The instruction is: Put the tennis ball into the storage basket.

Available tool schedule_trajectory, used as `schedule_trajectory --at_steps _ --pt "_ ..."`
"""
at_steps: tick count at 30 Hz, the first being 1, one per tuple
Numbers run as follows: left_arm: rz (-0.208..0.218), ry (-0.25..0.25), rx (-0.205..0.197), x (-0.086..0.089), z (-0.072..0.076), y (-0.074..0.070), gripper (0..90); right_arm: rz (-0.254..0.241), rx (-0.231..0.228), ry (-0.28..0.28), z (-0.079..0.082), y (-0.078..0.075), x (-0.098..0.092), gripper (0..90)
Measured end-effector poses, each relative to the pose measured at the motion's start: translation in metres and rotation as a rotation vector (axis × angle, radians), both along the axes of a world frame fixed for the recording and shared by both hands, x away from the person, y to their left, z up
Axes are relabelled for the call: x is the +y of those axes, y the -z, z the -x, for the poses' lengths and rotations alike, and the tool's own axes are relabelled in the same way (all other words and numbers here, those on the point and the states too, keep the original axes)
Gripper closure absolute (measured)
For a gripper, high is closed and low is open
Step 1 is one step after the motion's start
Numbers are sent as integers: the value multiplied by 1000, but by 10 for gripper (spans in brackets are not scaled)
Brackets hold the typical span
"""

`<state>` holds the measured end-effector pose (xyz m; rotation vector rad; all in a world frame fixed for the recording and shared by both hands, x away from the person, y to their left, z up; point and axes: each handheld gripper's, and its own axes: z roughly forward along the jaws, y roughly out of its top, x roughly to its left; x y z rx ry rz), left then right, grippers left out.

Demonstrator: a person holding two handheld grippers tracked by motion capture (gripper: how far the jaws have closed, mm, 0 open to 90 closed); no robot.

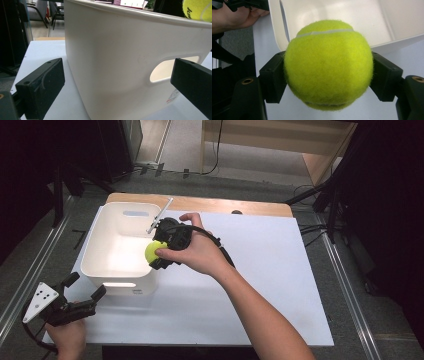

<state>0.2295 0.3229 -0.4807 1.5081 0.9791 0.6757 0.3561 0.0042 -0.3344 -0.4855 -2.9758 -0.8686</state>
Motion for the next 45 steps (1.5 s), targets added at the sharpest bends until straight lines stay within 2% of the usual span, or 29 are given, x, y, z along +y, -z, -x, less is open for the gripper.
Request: schedule_trajectory --at_steps 21,45 --pt "2 3 1 0 0 0 0 -12 -12 -15 1 -6 20 240" --pt "3 5 5 0 0 0 0 -14 -18 -29 0 7 44 239"
